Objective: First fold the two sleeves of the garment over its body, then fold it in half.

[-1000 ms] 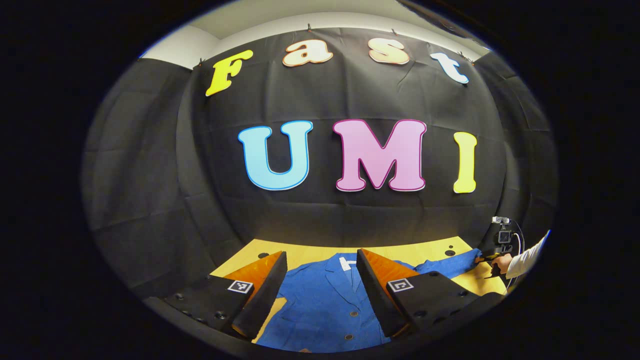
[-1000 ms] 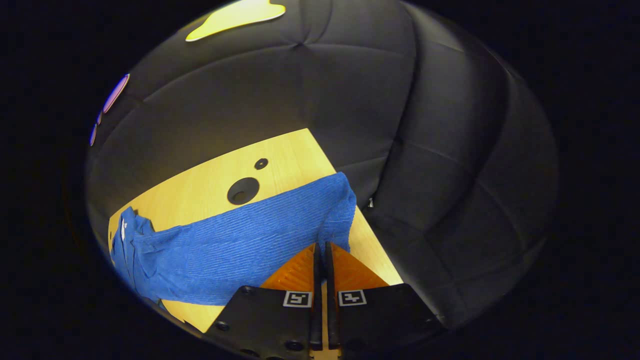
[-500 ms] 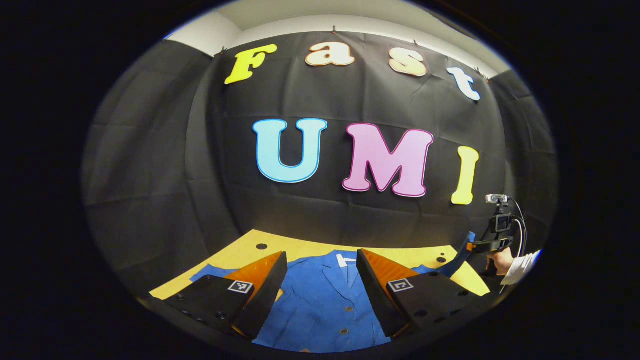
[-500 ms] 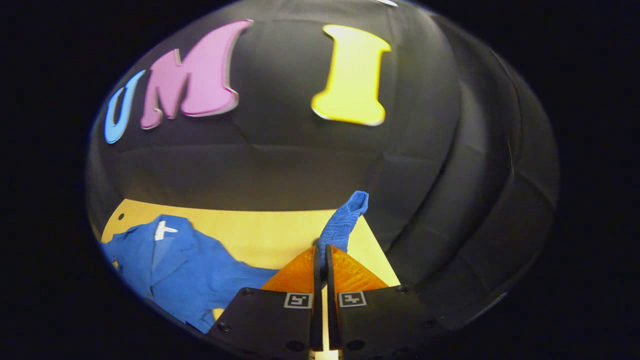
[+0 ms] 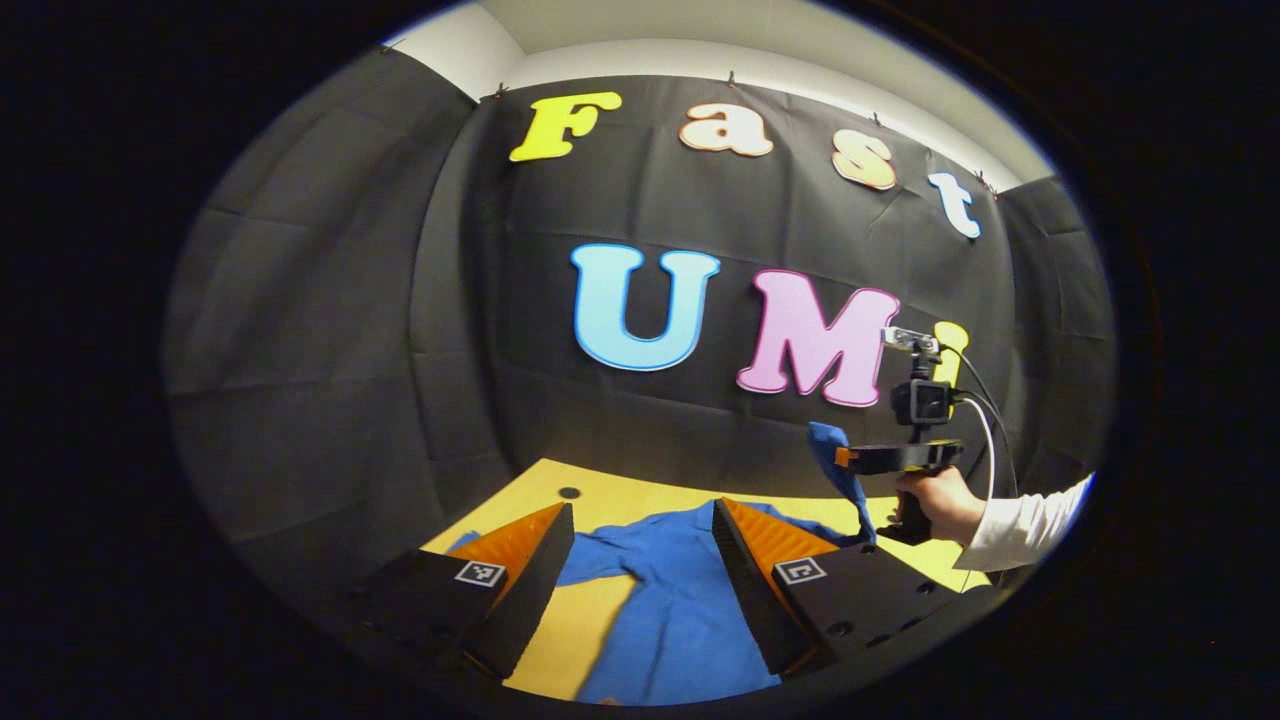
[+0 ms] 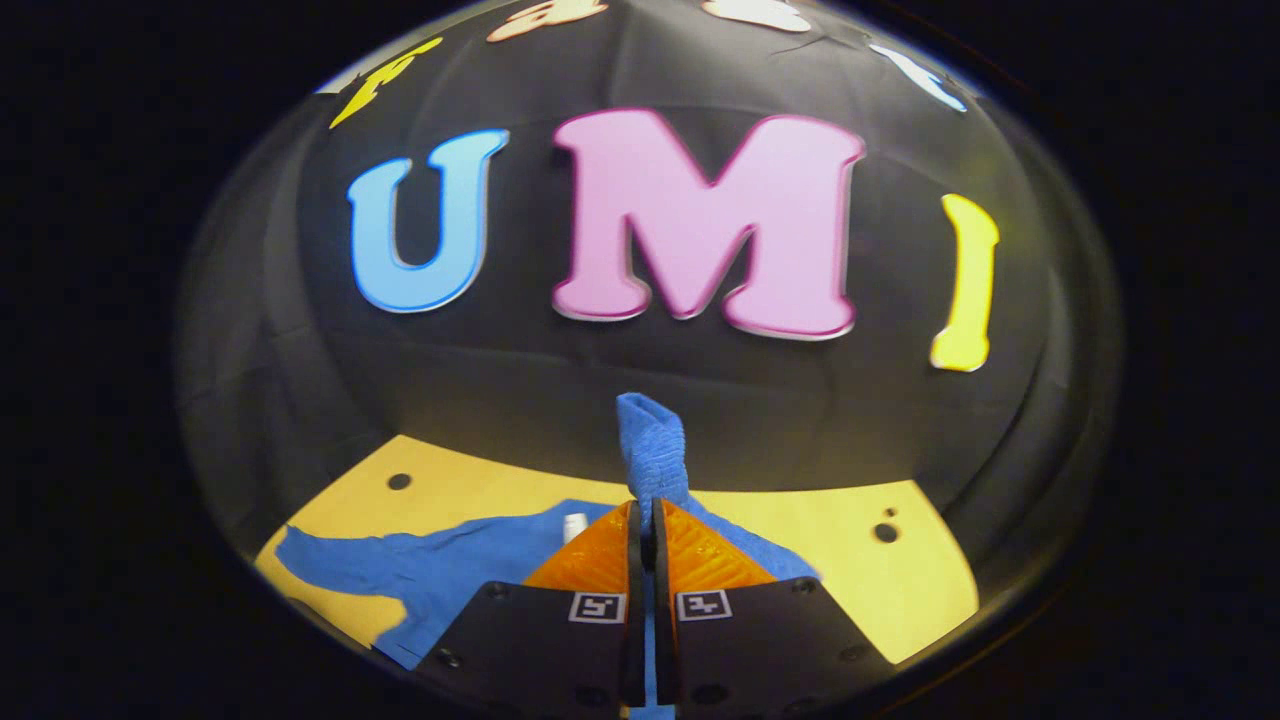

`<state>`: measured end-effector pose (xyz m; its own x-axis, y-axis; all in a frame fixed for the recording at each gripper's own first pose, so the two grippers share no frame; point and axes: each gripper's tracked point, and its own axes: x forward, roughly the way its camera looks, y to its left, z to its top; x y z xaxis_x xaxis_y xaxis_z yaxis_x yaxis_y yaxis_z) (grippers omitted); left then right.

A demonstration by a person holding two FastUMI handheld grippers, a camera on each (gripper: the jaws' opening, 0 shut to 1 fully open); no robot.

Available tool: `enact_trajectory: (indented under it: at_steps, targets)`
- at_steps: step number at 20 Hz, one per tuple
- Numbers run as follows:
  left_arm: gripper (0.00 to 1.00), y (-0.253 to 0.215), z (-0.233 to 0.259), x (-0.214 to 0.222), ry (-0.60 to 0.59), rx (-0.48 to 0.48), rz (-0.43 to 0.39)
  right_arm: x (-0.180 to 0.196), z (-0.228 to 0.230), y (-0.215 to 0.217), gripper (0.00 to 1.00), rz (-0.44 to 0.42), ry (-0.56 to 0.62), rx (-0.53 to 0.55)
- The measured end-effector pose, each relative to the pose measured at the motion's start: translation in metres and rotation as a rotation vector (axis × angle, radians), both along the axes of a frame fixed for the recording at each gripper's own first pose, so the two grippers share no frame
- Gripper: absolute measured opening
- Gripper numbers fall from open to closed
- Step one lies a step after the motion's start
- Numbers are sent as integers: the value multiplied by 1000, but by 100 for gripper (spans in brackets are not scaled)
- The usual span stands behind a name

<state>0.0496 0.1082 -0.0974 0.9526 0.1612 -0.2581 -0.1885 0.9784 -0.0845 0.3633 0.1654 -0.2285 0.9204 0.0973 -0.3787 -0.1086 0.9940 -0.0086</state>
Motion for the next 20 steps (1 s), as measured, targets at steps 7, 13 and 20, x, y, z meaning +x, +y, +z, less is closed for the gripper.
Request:
enact_trajectory:
  at_steps: [7, 13, 20]
  targets:
    - [80, 86, -50, -62, 147, 41, 130, -29, -169, 125, 4, 116, 364, 98]
    - [80, 103, -80, -65, 193, -19, 211, -62, -187, 190, 38, 284, 558, 389]
    - [80, 136, -144, -13, 250, -165, 255, -70, -79, 145, 97, 418, 362, 328]
